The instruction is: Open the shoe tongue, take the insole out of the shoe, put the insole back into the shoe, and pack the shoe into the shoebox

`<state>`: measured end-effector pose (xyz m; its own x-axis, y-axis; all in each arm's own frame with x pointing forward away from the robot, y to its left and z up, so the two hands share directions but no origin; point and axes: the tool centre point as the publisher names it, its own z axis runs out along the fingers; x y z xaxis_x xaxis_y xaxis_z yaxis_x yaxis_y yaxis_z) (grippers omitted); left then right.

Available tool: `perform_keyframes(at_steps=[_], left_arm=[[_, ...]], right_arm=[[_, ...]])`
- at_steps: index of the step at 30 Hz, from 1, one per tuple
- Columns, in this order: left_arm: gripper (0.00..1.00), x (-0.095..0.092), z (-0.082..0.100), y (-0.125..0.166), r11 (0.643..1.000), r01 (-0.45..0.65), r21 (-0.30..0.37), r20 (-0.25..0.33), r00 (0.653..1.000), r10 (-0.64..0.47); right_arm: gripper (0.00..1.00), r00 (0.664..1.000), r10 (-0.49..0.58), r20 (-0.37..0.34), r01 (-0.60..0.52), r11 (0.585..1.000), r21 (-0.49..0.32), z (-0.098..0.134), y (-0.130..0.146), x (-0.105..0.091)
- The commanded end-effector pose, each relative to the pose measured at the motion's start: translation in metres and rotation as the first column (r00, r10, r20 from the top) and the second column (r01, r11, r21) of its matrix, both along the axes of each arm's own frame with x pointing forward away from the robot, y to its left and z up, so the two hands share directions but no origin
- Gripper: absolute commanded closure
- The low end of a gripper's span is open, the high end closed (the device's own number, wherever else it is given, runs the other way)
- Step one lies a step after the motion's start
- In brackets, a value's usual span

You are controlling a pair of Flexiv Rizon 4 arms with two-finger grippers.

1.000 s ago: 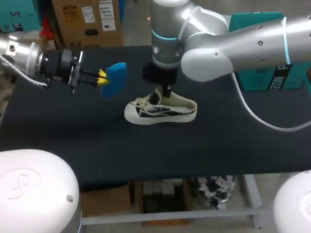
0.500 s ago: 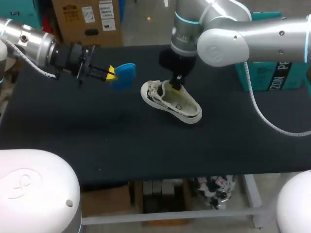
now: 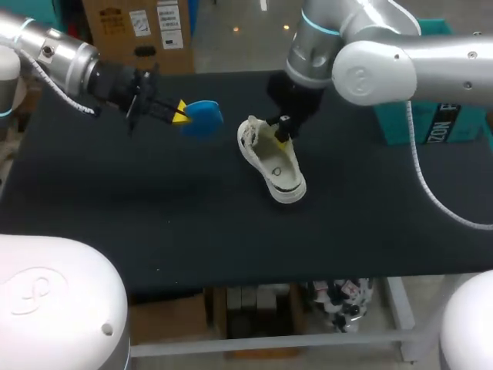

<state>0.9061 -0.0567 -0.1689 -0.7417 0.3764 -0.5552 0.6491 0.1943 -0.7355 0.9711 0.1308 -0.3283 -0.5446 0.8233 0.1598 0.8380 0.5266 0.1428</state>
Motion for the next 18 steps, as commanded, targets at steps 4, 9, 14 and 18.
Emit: perform_keyframes(at_steps=[4,9,14,18], left_arm=[[1.0,0.007,-0.005,-0.014,0.993,0.122,0.007,0.051,0.991,-0.122],[1.0,0.008,-0.007,-0.023,0.98,0.198,-0.014,0.075,0.978,-0.196],[1.0,0.007,-0.008,-0.033,0.966,0.257,-0.04,0.07,0.965,-0.253],[1.0,0.003,-0.01,-0.039,0.961,0.273,-0.03,0.079,0.96,-0.27]], right_arm=[[1.0,0.994,-0.094,0.061,0.09,0.993,0.073,-0.007,-0.008,-0.025],[1.0,0.988,-0.149,0.05,0.144,0.985,0.096,-0.013,-0.009,-0.033],[1.0,0.981,-0.184,0.062,0.175,0.976,0.133,-0.015,-0.008,-0.038],[1.0,0.979,-0.192,0.07,0.178,0.969,0.17,-0.018,0.0,-0.037]])
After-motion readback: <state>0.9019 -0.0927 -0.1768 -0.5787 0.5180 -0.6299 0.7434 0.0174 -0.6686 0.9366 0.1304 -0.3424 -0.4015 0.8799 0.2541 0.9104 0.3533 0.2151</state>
